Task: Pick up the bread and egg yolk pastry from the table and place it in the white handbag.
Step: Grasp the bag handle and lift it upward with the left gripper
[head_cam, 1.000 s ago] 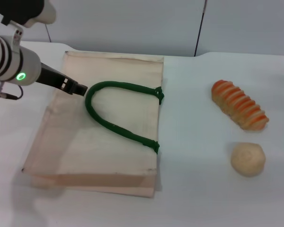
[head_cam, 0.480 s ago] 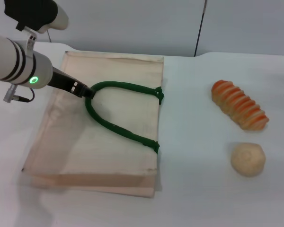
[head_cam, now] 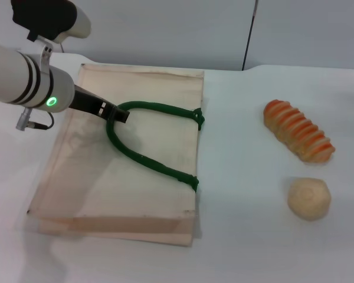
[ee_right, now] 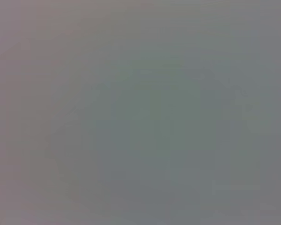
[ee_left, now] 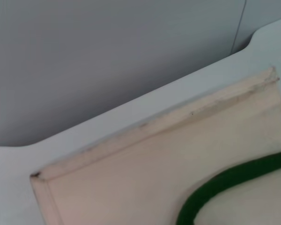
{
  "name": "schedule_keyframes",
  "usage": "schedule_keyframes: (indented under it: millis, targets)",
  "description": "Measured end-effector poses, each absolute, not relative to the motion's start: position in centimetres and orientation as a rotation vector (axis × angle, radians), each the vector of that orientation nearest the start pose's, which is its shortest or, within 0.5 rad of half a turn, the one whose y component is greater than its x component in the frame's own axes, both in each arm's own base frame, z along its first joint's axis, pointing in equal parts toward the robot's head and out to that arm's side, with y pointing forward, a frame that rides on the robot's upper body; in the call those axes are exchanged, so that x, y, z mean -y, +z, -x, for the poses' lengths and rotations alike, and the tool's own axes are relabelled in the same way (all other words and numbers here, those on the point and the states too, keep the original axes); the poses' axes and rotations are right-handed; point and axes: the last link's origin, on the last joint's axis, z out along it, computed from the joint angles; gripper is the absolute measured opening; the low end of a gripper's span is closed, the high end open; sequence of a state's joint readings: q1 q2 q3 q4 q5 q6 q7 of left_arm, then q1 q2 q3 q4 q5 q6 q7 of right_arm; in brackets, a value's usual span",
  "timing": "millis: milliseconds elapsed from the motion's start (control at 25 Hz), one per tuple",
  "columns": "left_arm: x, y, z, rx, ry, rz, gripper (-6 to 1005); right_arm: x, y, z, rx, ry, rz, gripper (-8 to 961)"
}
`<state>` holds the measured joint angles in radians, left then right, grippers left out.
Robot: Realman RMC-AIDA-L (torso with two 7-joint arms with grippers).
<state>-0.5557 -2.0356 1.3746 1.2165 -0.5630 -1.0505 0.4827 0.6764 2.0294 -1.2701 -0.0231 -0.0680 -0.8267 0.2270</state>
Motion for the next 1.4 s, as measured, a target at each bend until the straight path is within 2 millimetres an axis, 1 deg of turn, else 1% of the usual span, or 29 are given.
schedule_keyframes:
  millis: [280, 560, 720, 920, 1240, 1400]
  targets:
    - [-40.5, 1.2, 21.6, 0.987, 0.143, 2.239, 682, -40.8, 1.6, -33.2, -0.661, 0.486, 1.6, 769]
    - [-40.2, 1.2, 22.0, 1.036, 0.136, 2.219, 677, -40.8, 1.6, -33.2, -0.661, 0.486, 1.6, 770]
    - [-40.1, 0.6, 22.2, 1.057, 0.134, 2.214, 674, -40.8, 1.6, -33.2, -0.661, 0.486, 1.6, 770]
    - [-40.4, 0.2, 22.6, 1.07, 0.135, 2.206, 670, -40.9, 1.6, -33.2, -0.66, 0.487, 1.6, 770]
    - [-40.8, 0.4, 22.6, 1.056, 0.131, 2.199, 664, -41.0, 1.6, -33.0, -0.657, 0.489, 1.602, 770]
    - [-41.1, -0.1, 22.9, 1.07, 0.155, 2.199, 661, -41.0, 1.6, -33.0, -0.656, 0.491, 1.602, 770]
